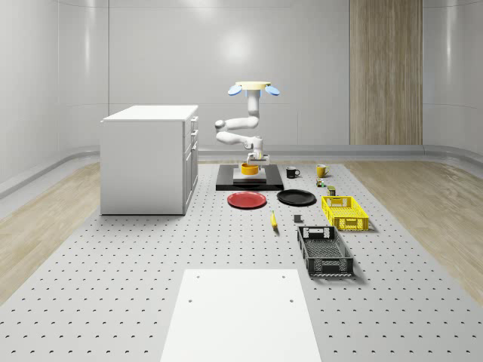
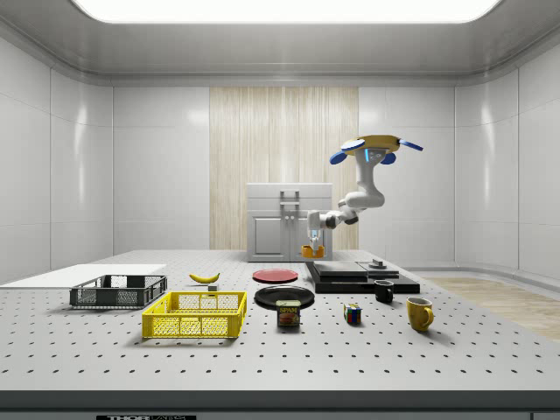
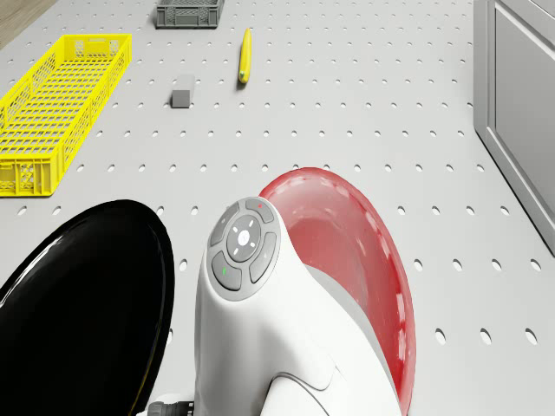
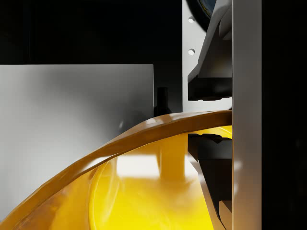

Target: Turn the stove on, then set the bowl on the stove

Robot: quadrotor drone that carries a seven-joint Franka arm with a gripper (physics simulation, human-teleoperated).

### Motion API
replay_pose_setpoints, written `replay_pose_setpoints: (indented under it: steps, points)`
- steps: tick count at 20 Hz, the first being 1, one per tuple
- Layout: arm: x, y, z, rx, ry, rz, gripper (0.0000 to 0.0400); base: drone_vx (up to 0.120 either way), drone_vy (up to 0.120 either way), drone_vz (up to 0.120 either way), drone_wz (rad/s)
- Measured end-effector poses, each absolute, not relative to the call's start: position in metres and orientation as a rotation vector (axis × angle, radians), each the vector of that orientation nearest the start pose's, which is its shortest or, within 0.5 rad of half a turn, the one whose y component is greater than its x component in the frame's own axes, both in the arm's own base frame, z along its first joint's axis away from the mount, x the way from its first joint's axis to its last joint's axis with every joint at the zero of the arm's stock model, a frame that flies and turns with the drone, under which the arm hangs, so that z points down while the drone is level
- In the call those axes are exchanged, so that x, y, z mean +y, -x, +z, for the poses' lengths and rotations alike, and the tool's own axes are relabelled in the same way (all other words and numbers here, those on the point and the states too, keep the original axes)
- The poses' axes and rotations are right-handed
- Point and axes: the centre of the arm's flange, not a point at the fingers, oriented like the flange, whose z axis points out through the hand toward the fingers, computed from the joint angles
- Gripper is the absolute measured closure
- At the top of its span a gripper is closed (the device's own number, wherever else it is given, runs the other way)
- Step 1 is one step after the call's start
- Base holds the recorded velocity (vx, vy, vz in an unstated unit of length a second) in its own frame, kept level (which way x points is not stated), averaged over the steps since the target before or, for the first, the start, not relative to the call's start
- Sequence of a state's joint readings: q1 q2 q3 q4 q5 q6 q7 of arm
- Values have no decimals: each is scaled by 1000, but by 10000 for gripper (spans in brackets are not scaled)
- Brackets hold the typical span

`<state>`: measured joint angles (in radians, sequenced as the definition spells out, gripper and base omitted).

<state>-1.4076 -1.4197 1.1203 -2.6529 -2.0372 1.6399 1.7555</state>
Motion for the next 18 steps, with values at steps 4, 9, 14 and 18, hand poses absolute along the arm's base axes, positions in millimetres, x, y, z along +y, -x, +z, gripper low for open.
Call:
replay_pose_setpoints:
  steps: [4,9,14,18]
  points:
    - [-30,-349,587,-2,0,786,300,-120,0,-50,0]
    - [-30,-349,587,-2,0,786,300,-120,0,-16,0]
    - [-30,-349,587,-2,0,786,300,-120,0,0,0]
    - [-30,-349,587,-2,0,786,300,-120,0,0,0]
